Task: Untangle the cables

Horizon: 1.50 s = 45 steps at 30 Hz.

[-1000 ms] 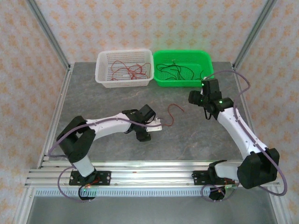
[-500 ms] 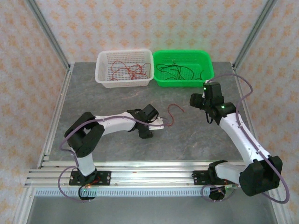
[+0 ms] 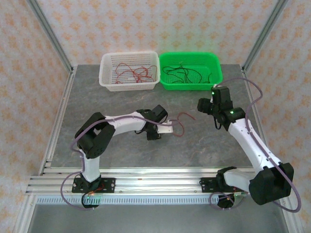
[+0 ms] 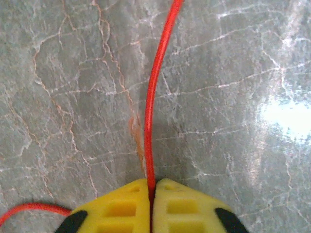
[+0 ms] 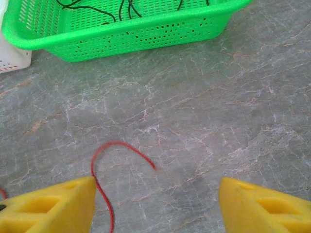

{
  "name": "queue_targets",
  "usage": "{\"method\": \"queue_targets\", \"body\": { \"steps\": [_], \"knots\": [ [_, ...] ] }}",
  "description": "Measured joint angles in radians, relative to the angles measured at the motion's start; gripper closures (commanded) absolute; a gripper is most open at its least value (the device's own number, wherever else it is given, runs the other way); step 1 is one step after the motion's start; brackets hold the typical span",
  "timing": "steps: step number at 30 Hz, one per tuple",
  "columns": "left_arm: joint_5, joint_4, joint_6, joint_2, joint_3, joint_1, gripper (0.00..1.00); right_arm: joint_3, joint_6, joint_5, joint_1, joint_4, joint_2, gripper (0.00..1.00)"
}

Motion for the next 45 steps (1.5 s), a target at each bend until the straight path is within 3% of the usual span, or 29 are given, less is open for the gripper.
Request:
{"method": "queue_targets", "body": {
  "steps": [9, 19, 26, 34, 45],
  "knots": [
    [-0.115, 0.129, -0.034, -0.031, -0.003, 0.037, 1.00, -0.004, 0.000, 0.000, 0.000, 0.000, -0.032, 0.33],
    [-0.207, 0.207, -0.179, -0.360, 0.001, 0.051, 1.00, -0.005, 0.011, -0.004, 0.000, 0.000, -0.055, 0.33],
    [-0.274, 0.211, -0.270, -0.490, 0.051, 0.052, 1.00, -0.005, 0.027, -0.010, 0.000, 0.000, -0.072, 0.33],
    [-0.356, 0.246, -0.339, -0.517, 0.182, 0.130, 1.00, -0.005, 0.046, -0.043, 0.000, 0.000, -0.100, 0.33],
    [-0.322, 0.426, -0.304, -0.417, 0.248, 0.299, 1.00, -0.005, 0.071, -0.049, 0.000, -0.001, -0.130, 0.33]
  ]
}}
